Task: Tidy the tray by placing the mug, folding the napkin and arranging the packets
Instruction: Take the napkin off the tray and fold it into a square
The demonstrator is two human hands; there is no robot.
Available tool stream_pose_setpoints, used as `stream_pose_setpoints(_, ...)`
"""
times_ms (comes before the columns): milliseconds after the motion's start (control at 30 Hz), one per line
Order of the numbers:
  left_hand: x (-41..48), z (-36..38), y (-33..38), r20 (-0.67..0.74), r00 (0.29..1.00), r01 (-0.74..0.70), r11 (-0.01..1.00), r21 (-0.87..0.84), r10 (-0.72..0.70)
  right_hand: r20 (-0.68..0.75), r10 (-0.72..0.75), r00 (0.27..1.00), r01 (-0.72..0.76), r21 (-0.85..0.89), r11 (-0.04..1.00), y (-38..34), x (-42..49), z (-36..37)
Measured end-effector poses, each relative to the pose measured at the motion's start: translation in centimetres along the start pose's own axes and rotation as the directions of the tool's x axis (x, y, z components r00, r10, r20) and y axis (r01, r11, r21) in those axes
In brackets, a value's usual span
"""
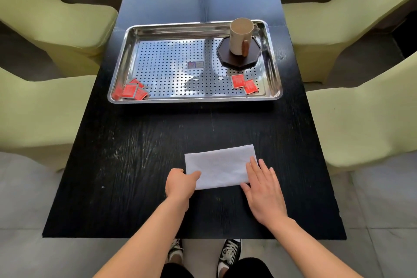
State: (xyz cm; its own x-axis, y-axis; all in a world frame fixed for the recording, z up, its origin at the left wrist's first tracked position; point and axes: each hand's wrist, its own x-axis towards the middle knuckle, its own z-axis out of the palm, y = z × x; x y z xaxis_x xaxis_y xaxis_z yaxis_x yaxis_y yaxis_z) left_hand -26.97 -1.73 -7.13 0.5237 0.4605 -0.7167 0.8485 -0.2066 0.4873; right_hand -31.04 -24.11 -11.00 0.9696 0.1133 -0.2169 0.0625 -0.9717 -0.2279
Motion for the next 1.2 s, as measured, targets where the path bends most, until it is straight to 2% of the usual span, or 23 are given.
stream_pose_setpoints(67,0.6,-0.1,0.1,0.023,0.999,0.03,0.997,-0.065,-0.029,-0.071,-0.047,0.996,0.052,0.067,0.996,-1.0,0.3,-0.7)
stream_pose_setpoints(133,0.7,0.0,0.1,0.037,0.998,0.044,0.994,-0.103,-0.041,-0.109,-0.104,0.989,0.129,0.26,0.957,-2.7,1.0,-1.3)
stream_pose_setpoints(200,0.5,0.0,0.1,0.017,1.0,0.028,0.996,-0.081,-0.027,0.008,-0.057,0.998,0.042,0.579,0.814,-5.0,1.9,-2.0)
stream_pose_setpoints(267,0.1,0.0,0.0,0.001,1.0,-0.015,0.998,-0.065,0.015,0.199,0.014,0.98,-0.168,0.784,0.598,-7.3,3.2,-2.9)
stream_pose_setpoints(333,-0.1,-0.2,-0.3,0.013,0.998,-0.063,0.995,-0.073,0.064,0.329,0.073,0.942,-0.326,0.836,0.442,-8.6,4.3,-3.4)
stream_pose_setpoints(367,-0.1,-0.2,-0.4,0.039,0.996,-0.075,0.992,-0.1,0.079,0.36,0.084,0.929,-0.361,0.836,0.413,-8.8,4.6,-3.6)
stream_pose_setpoints(500,-0.3,-0.4,-0.4,0.101,0.99,-0.076,0.975,-0.208,0.099,0.388,0.093,0.917,-0.391,0.832,0.393,-8.1,4.1,-3.7)
stream_pose_setpoints(600,-0.8,-0.4,-0.1,0.088,0.987,-0.115,0.972,-0.206,0.136,0.39,0.105,0.915,-0.403,0.86,0.313,-7.0,2.0,-2.6)
stream_pose_setpoints(733,-1.7,-0.4,0.3,0.069,0.97,-0.224,0.966,-0.133,0.234,0.382,0.069,0.921,-0.383,0.862,0.331,-6.2,-1.1,-1.7)
stream_pose_setpoints(867,-2.6,-0.2,1.0,0.044,0.939,-0.341,0.94,-0.02,0.342,0.362,0.101,0.927,-0.375,0.887,0.268,-5.7,-0.8,-2.3)
stream_pose_setpoints(900,-2.7,-0.1,1.2,0.041,0.933,-0.358,0.934,-0.001,0.358,0.312,0.174,0.934,-0.352,0.888,0.294,-5.3,-0.5,-2.7)
stream_pose_setpoints(933,-2.9,-0.1,1.5,0.038,0.927,-0.374,0.927,0.019,0.373,0.235,0.272,0.933,-0.325,0.873,0.363,-4.6,-0.2,-3.3)
stream_pose_setpoints(1000,-3.2,0.2,1.9,0.03,0.911,-0.413,0.909,0.059,0.412,0.051,0.454,0.889,-0.31,0.798,0.517,-2.5,0.3,-4.1)
stream_pose_setpoints(1033,-3.3,0.4,2.1,0.029,0.903,-0.43,0.9,0.067,0.429,0.004,0.505,0.863,-0.333,0.755,0.564,-1.3,0.6,-4.3)
stream_pose_setpoints(1100,-3.8,0.9,2.6,0.032,0.891,-0.454,0.888,0.075,0.452,0.053,0.533,0.845,-0.423,0.675,0.604,0.4,1.3,-4.6)
stream_pose_setpoints(1200,-4.5,2.3,3.5,0.023,0.882,-0.471,0.878,0.085,0.471,0.165,0.445,0.88,-0.458,0.542,0.705,1.3,2.4,-4.4)
